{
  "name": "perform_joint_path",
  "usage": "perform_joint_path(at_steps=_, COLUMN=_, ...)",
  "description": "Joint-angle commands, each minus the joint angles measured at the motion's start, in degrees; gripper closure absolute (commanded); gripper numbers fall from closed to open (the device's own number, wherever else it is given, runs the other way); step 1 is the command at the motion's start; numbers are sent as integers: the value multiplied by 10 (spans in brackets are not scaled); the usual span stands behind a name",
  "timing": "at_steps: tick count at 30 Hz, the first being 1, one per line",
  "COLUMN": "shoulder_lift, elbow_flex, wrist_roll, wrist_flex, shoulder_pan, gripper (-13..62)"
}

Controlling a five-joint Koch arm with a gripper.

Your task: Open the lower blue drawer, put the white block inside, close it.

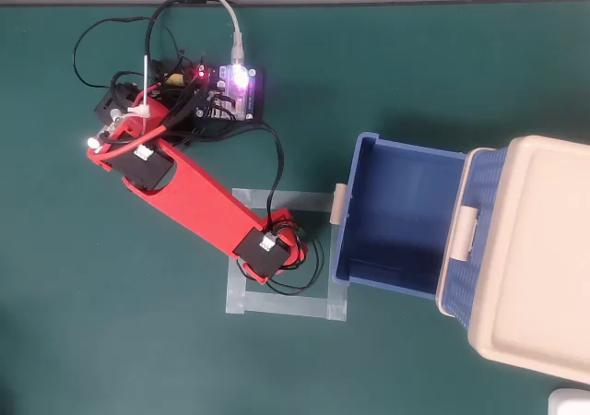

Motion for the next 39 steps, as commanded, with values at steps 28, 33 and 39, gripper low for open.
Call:
perform_joint_path(at_steps=28, shoulder_lift=-20, elbow_flex=-553, wrist_roll=36, wrist_flex=49, shoulder_pan=-187, gripper=496)
perform_joint_path(at_steps=33, shoulder_lift=4, elbow_flex=-558, wrist_roll=40, wrist_flex=83, shoulder_pan=-186, gripper=152)
perform_joint_path(at_steps=39, shoulder_lift=144, elbow_flex=-554, wrist_roll=22, wrist_flex=282, shoulder_pan=-197, gripper=153)
